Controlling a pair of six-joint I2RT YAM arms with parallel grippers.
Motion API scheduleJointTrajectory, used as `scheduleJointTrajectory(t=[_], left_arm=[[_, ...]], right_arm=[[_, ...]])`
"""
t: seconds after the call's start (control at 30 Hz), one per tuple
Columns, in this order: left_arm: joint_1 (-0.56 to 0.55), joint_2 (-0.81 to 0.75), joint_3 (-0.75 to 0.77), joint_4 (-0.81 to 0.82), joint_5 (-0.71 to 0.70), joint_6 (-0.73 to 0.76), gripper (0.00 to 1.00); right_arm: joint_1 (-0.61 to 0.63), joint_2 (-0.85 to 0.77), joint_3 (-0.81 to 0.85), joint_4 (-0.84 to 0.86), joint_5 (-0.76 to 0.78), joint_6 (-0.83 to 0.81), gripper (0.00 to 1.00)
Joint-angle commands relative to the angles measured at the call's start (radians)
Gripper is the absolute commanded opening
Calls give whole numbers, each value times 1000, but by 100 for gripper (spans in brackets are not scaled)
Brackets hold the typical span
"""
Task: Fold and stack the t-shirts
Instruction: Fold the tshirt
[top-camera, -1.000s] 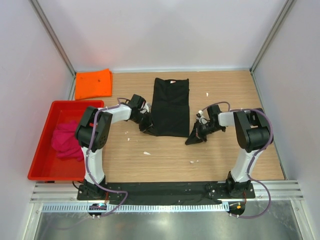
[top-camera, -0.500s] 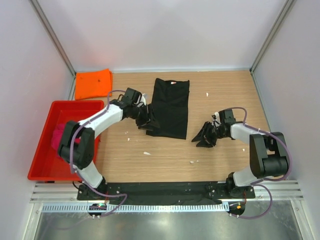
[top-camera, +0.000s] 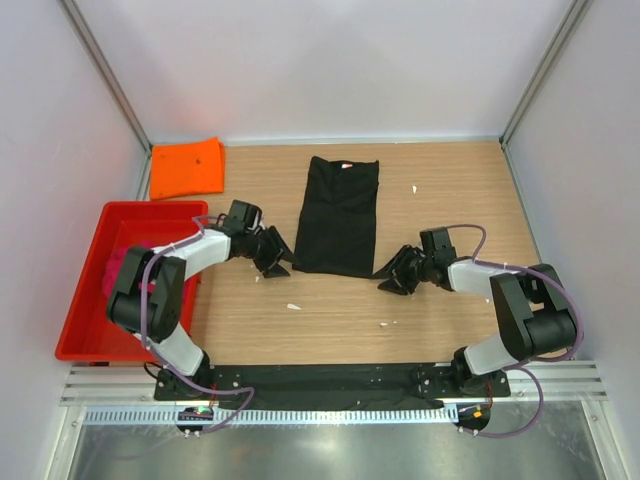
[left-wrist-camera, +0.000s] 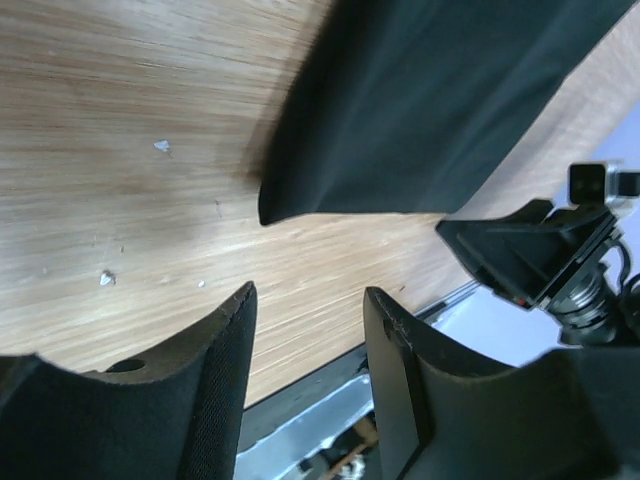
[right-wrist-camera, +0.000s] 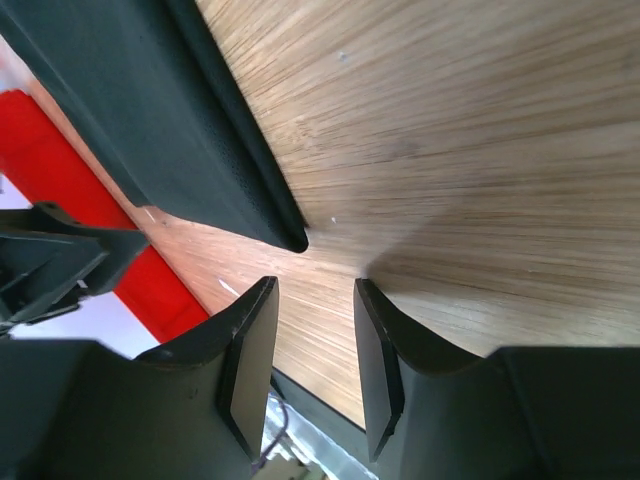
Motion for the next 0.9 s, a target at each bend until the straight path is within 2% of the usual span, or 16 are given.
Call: scheduleJointTrajectory(t=[0.0,0.1,0.47,0.67,0.87], left_arm=[[0,13,-25,168,25,-138,49],[4,13,-49,180,-14,-159,52],[12,80,-112,248,-64,-215,49],[13,129,-97,269,-76,-229,44],[13,145,-99,266,-87,-236,34]], right_arm=[[5,-29,-26,102,47,95,42],[9,-35,-46,112,56,104,42],[12,2,-21,134,42,97,42],[26,-3,-35,155,47,126,42],[40,-14,-79,209,62,193,43]])
